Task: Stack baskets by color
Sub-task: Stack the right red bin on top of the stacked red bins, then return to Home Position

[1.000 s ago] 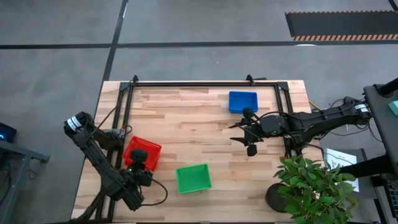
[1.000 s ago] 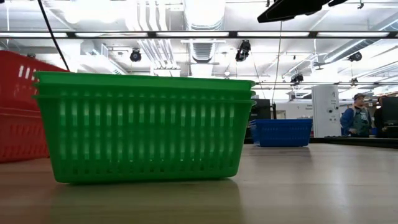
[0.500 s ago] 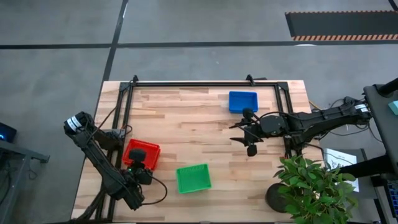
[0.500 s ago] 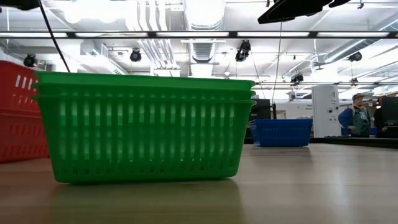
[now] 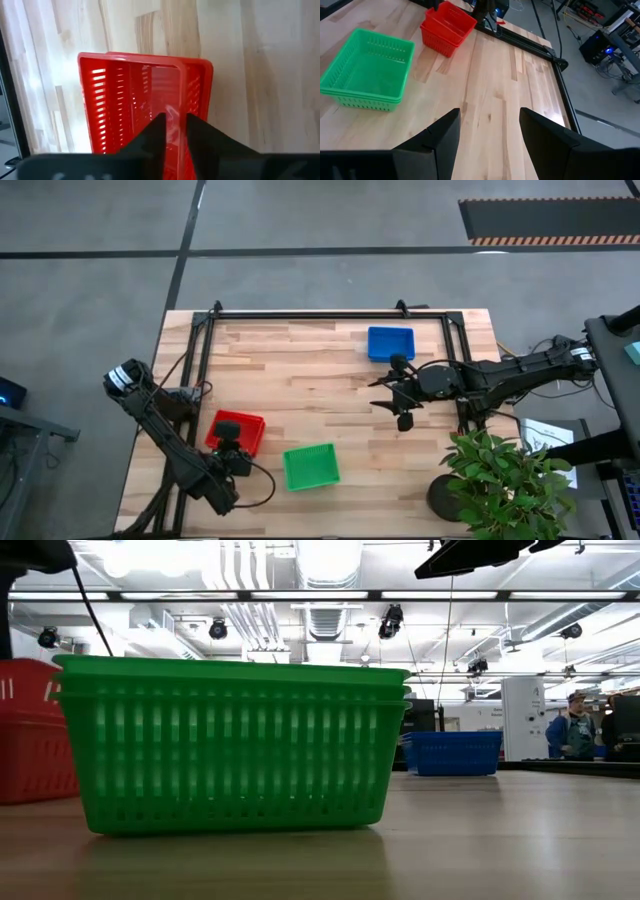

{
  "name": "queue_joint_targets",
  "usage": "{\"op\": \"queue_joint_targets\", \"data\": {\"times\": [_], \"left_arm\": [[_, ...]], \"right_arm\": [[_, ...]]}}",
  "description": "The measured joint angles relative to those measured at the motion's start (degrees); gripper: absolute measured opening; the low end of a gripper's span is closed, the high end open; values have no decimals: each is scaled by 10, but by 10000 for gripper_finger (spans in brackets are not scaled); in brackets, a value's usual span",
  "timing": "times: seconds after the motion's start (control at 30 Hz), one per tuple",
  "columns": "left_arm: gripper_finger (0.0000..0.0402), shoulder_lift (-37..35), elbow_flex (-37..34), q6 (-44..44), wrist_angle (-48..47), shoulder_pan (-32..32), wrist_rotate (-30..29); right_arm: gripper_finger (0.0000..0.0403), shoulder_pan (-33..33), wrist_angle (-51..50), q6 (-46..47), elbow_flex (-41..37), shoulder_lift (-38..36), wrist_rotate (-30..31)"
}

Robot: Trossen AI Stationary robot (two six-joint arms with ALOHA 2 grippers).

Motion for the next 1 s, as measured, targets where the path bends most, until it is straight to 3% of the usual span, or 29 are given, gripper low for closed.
{"op": "queue_joint_targets", "data": {"times": [0.27, 0.57, 0.67, 0.77, 0.83, 1.0], "left_arm": [[127, -1, 5, 4, -2, 15, 0], [143, -12, 42, 70, 0, 89, 11], [132, -22, 60, 124, 32, 125, -20], [104, -55, 57, 220, 121, 165, -36], [78, -89, 38, 297, 202, 192, -36], [11, -186, -51, 479, 414, 266, 6]], "right_arm": [[196, 0, 0, -1, 0, 0, -1], [196, 0, 5, -42, -14, 0, -9], [196, -7, 23, -65, -25, -2, -40], [196, -23, 32, -76, -32, -11, -52], [196, -38, 35, -76, -37, -19, -56], [196, -92, 70, -87, -66, -43, -131]]}}
